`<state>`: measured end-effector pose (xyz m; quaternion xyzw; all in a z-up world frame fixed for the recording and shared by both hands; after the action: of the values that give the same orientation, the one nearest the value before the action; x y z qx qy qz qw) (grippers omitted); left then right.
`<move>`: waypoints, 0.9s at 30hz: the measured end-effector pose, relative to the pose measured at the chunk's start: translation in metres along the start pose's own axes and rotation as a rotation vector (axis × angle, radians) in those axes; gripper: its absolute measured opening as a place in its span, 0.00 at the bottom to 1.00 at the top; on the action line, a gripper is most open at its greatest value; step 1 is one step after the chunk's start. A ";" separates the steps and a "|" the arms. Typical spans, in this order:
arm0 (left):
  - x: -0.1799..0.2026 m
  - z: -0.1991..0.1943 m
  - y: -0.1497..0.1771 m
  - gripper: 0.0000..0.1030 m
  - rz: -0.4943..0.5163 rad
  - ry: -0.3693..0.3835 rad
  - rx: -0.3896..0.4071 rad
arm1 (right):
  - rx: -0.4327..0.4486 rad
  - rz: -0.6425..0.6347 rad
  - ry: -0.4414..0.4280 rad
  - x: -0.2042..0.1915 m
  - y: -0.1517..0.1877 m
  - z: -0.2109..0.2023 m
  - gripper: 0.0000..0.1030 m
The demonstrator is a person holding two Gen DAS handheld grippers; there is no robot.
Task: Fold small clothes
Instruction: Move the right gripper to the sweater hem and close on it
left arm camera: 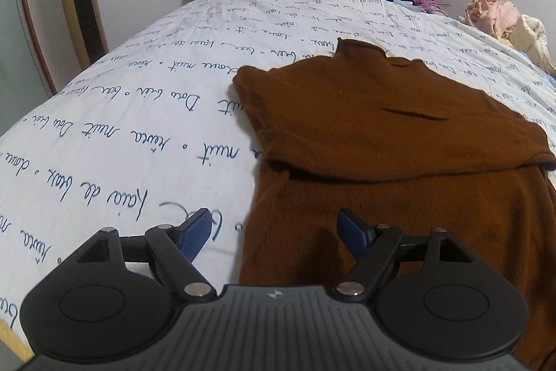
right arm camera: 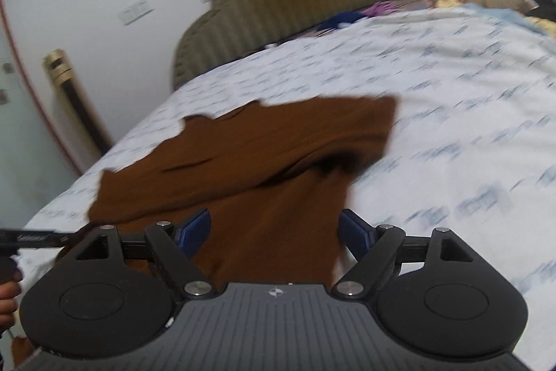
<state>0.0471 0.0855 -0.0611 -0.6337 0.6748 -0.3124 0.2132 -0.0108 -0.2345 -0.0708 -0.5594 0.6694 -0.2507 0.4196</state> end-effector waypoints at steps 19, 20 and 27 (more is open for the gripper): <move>0.016 -0.018 0.012 0.77 0.060 0.015 0.011 | -0.024 -0.194 0.127 -0.004 0.006 -0.021 0.82; 0.016 -0.020 0.013 0.77 0.064 0.019 0.011 | -0.026 -0.197 0.132 -0.003 0.007 -0.021 0.82; 0.002 -0.031 0.030 0.77 0.051 0.106 -0.011 | -0.041 -0.117 0.131 0.025 0.009 -0.034 0.81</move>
<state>0.0037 0.0881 -0.0597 -0.6001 0.7027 -0.3364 0.1816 -0.0445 -0.2603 -0.0673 -0.5886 0.6664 -0.2972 0.3480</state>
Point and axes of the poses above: each gripper's, at about its wrist camera, not at the fingertips, and z roughly the way its jaws point, x to its right, y to its underside, the point moved 8 cm from there along z, roughly the way its jaws point, and after that the axes turned 9 degrees about y, right-handed, at the moved point
